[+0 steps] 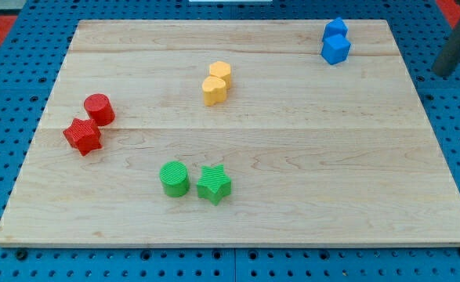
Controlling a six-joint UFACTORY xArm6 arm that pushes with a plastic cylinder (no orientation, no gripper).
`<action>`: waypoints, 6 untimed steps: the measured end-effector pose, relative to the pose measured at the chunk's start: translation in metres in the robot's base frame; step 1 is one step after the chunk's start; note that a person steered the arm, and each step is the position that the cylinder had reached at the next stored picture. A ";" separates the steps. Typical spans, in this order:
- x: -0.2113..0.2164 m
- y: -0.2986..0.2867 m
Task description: Keep blue triangle above yellow hexagon
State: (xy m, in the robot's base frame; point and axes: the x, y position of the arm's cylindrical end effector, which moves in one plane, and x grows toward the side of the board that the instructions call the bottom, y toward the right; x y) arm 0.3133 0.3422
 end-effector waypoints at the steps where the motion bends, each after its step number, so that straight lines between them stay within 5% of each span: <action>1: -0.052 -0.054; 4: -0.102 -0.156; 6: -0.085 -0.303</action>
